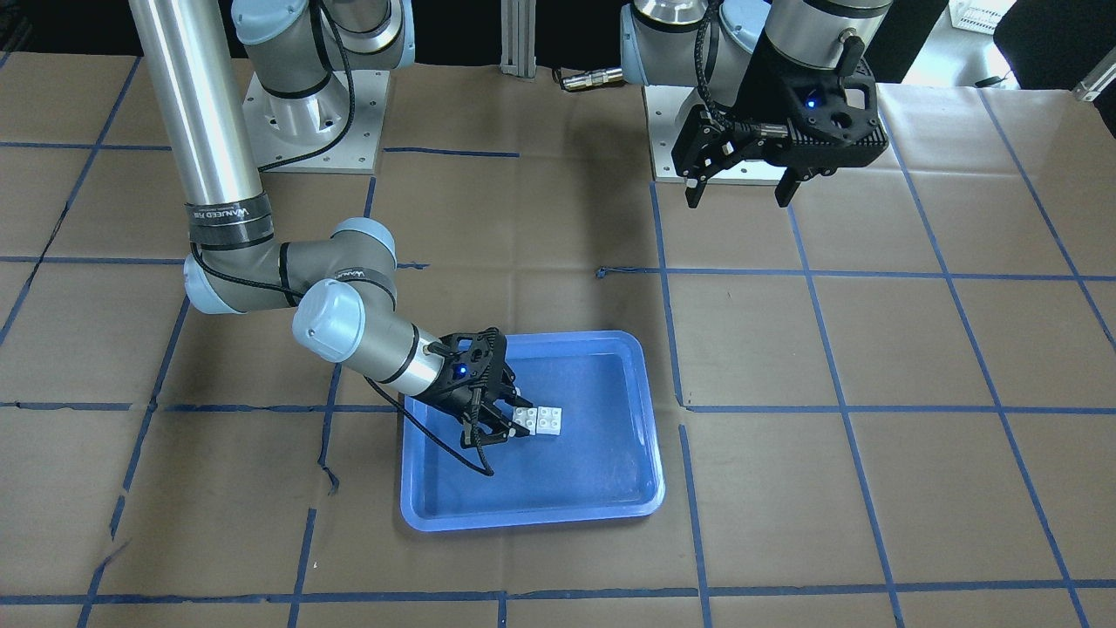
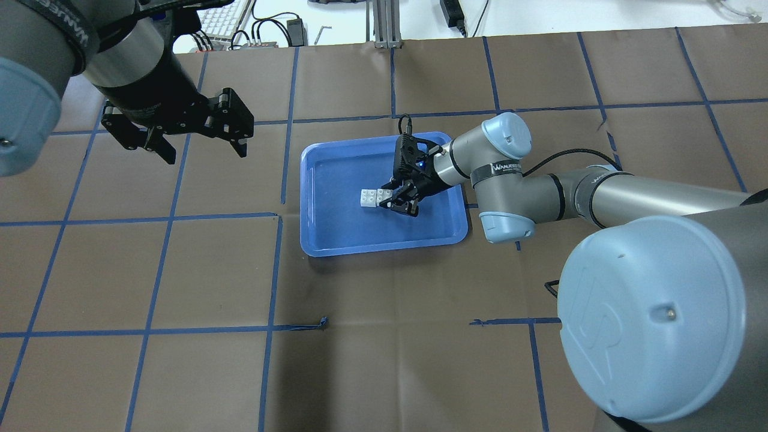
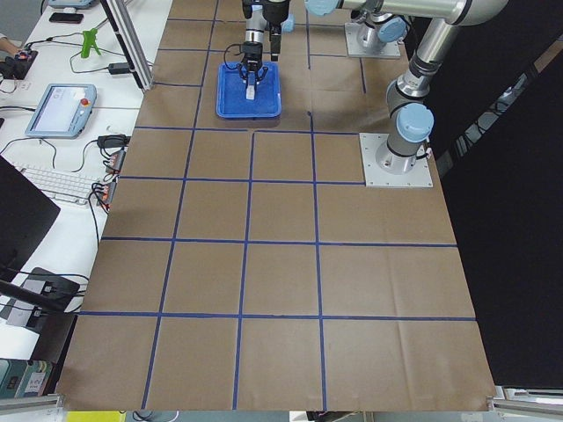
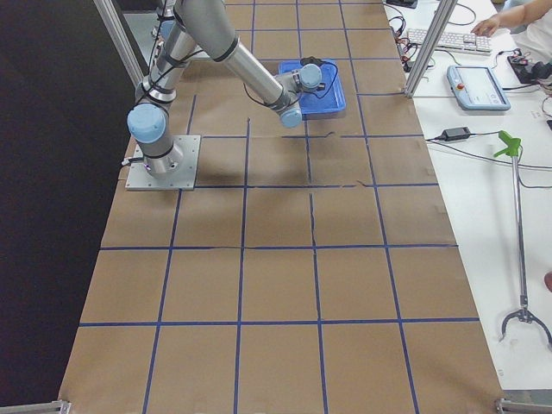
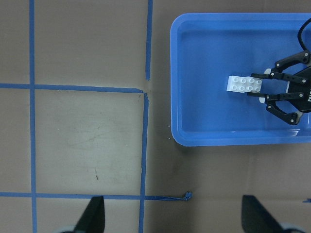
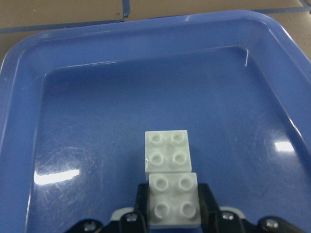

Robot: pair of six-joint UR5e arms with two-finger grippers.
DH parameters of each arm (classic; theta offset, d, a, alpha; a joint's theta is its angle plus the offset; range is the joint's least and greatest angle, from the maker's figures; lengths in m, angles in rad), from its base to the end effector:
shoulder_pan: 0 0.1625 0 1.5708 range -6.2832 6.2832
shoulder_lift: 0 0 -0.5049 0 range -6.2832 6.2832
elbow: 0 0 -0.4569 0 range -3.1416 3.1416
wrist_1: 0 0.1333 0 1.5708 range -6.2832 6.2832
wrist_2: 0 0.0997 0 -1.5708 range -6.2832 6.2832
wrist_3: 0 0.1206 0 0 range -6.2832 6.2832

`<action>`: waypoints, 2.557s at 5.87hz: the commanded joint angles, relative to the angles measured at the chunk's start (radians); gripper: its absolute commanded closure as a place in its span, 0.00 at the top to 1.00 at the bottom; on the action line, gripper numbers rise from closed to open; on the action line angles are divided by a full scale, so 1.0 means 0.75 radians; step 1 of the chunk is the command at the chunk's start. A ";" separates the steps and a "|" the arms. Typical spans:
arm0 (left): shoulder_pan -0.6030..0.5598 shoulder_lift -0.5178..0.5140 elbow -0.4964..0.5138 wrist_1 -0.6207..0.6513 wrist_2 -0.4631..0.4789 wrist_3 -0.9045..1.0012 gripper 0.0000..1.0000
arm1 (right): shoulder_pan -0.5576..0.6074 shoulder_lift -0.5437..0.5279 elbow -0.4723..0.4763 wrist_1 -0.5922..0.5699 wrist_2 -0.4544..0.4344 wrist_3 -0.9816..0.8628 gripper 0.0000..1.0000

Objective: Assemble white blocks and place on blue tray

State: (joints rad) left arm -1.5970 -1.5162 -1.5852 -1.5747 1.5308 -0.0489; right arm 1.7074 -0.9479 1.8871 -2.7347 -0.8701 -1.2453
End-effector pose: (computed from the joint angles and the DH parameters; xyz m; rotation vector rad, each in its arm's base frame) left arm -0.1520 -0.5292 0.5682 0.0341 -3.0996 0.0539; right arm 0.3020 -0.6470 0.1362 -1.7139 1.9068 -0.7385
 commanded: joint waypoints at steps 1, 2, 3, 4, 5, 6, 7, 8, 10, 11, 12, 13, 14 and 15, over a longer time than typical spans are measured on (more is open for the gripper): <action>0.002 -0.003 0.019 -0.031 0.014 0.047 0.99 | 0.000 0.000 -0.002 -0.005 0.011 0.000 0.64; 0.004 -0.005 0.033 -0.062 0.039 0.047 0.99 | 0.000 -0.002 -0.002 -0.003 0.011 0.000 0.66; 0.004 -0.005 0.027 -0.060 0.033 0.039 0.99 | 0.000 -0.004 -0.011 -0.001 0.009 0.000 0.86; 0.004 -0.005 0.027 -0.050 0.029 0.035 0.99 | -0.002 -0.020 -0.019 -0.003 -0.012 0.068 1.00; 0.004 -0.005 0.027 -0.050 0.027 0.034 0.99 | -0.006 -0.073 -0.047 0.010 -0.087 0.140 1.00; 0.006 -0.007 0.033 -0.050 0.021 0.034 0.99 | -0.012 -0.120 -0.056 0.018 -0.249 0.250 1.00; 0.006 -0.007 0.036 -0.050 0.023 0.037 0.99 | -0.022 -0.149 -0.058 0.058 -0.371 0.367 1.00; 0.006 -0.007 0.038 -0.050 0.021 0.037 0.99 | -0.035 -0.226 -0.062 0.225 -0.489 0.481 1.00; 0.004 -0.007 0.036 -0.050 0.021 0.037 0.99 | -0.104 -0.327 -0.155 0.588 -0.710 0.694 1.00; 0.004 -0.005 0.038 -0.050 0.021 0.037 0.99 | -0.165 -0.394 -0.233 0.807 -0.717 0.819 1.00; 0.004 -0.005 0.036 -0.050 0.019 0.037 0.99 | -0.192 -0.454 -0.304 1.028 -0.798 1.014 1.00; 0.004 -0.005 0.036 -0.050 0.021 0.037 0.99 | -0.186 -0.523 -0.376 1.202 -0.882 1.326 1.00; 0.004 -0.005 0.038 -0.050 0.019 0.037 0.99 | -0.186 -0.564 -0.456 1.399 -0.885 1.503 1.00; 0.004 -0.003 0.036 -0.050 0.021 0.037 0.99 | -0.176 -0.593 -0.535 1.542 -0.889 1.635 1.00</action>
State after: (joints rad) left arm -1.5938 -1.5196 -1.5579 -1.6122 1.5454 -0.0215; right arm 1.5704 -1.3655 1.5461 -1.7005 -1.5290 -0.1381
